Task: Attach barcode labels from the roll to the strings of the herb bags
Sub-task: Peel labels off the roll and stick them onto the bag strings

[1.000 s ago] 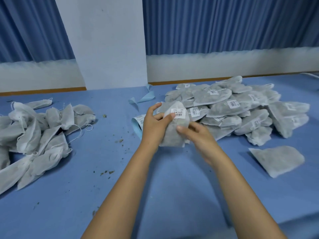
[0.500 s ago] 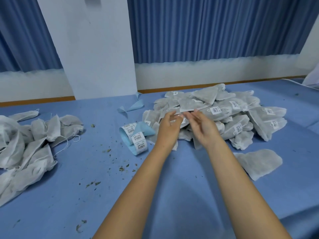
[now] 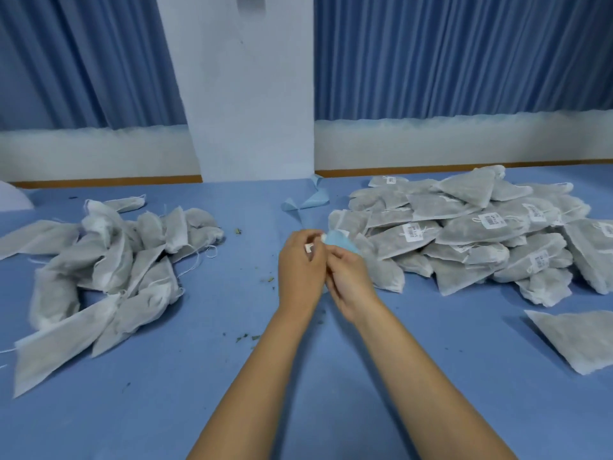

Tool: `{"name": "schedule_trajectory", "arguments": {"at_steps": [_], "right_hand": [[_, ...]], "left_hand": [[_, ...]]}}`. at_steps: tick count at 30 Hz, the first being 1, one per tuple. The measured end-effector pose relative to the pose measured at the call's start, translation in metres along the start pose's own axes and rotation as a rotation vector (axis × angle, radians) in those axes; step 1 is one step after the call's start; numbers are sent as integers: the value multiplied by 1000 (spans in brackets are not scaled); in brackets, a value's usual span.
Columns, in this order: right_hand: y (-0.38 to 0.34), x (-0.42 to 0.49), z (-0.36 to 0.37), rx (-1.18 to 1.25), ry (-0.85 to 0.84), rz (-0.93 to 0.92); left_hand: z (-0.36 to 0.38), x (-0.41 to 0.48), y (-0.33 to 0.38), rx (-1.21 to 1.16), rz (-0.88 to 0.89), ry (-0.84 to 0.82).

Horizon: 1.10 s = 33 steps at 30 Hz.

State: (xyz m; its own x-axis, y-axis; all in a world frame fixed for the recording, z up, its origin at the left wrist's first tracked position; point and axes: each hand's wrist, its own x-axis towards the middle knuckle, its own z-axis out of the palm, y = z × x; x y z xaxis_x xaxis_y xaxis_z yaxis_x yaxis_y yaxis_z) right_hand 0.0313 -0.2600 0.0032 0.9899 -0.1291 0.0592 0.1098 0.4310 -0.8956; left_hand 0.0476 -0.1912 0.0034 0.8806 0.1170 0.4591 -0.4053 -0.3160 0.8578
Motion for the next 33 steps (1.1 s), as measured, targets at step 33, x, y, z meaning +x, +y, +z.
{"name": "schedule_trajectory", "arguments": {"at_steps": [33], "right_hand": [[27, 19, 8, -700, -184, -162]], "left_hand": [[-62, 37, -52, -44, -1, -229]]}}
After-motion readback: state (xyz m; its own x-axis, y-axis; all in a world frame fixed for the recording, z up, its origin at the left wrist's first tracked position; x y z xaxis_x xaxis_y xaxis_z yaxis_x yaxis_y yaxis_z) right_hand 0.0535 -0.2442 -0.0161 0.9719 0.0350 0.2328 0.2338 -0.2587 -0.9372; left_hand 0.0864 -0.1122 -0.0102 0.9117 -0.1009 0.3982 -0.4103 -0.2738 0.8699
